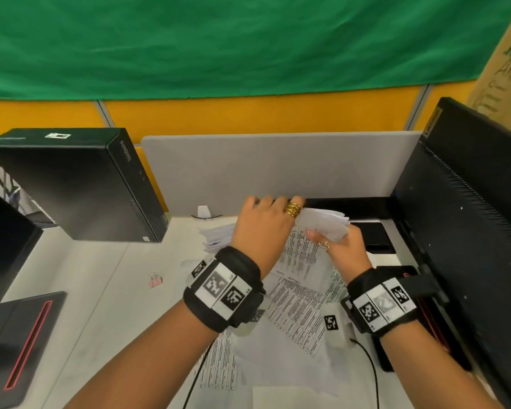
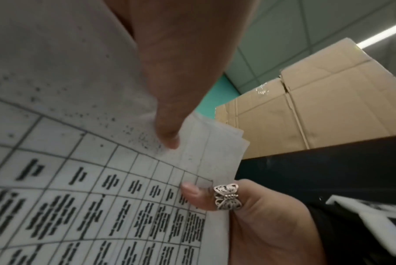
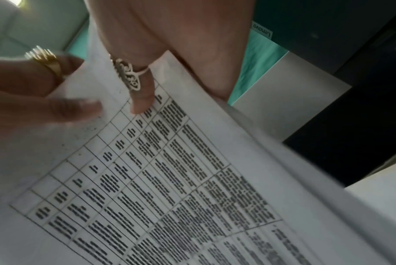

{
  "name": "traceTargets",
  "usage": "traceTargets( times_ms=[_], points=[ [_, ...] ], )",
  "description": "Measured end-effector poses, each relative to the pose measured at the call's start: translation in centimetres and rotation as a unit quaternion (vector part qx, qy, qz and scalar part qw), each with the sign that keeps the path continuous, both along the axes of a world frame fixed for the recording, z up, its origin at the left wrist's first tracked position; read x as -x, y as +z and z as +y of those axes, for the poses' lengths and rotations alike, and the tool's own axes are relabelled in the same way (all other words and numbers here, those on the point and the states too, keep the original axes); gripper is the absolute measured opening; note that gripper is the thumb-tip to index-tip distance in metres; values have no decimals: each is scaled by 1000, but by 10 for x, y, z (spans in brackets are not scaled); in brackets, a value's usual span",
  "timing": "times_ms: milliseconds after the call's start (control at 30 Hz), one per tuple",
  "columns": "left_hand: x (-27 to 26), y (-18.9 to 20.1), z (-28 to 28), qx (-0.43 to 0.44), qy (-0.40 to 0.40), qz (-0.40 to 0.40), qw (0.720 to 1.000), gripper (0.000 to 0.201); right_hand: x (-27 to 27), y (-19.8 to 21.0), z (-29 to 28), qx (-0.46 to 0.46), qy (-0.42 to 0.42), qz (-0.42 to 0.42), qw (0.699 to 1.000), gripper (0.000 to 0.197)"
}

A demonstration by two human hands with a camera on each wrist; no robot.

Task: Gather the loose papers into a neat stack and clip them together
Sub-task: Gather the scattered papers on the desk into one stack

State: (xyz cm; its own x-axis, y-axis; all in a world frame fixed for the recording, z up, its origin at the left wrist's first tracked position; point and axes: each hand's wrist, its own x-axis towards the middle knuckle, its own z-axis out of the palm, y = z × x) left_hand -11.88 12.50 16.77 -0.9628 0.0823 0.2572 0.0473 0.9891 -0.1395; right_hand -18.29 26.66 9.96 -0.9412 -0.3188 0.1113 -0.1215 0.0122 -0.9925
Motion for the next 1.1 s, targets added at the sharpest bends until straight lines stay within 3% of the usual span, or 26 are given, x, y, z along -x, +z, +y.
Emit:
traceTargets(
  times_ms=[133, 300, 400, 533, 567, 600, 700, 767, 800, 833, 900, 1000, 1100],
  points=[
    [2, 1, -13, 10, -42, 1, 999, 21, 3, -1, 5, -61, 60, 12, 996, 38],
    [0, 8, -14, -67, -67, 39, 995, 27, -2, -4, 4, -18, 13, -24, 999, 32],
    [-8, 16, -24, -74, -43, 46, 995, 31, -5, -1, 16, 12, -14, -16, 1000, 33],
    [-29, 12, -42, -182, -19, 110, 977, 33, -14, -7, 44, 5, -19, -19, 1000, 37],
    [-30, 5, -45, -252, -12, 128, 959, 34, -16, -12, 47, 1, -5, -32, 999, 38],
    [-30, -8, -47, -354, -4, 144, 924, 39, -18, -19, 48, -16, 6, -49, 999, 38],
    [-20, -51, -45, -630, 13, 155, 761, 55, -23, -37, 42, -57, -15, -86, 995, 34],
    [-12, -66, -38, -697, 10, 178, 694, 56, -22, -39, 35, -31, -61, -109, 992, 26],
    [-9, -67, -36, -704, 6, 188, 684, 52, -20, -35, 33, -15, -80, -111, 990, 29],
    [-6, -67, -35, -698, 0, 191, 690, 43, -19, -30, 33, 1, -92, -103, 990, 33],
    [-4, -68, -36, -659, -21, 175, 731, 31, -18, -20, 37, 24, -79, -76, 994, 29],
    [-3, -87, -36, -633, -9, 148, 759, 44, -20, -21, 39, 4, -34, -104, 994, 30],
    [-11, -126, -29, -623, 57, 85, 775, 39, -31, -42, 30, -40, -51, -163, 985, 30]
  ],
)
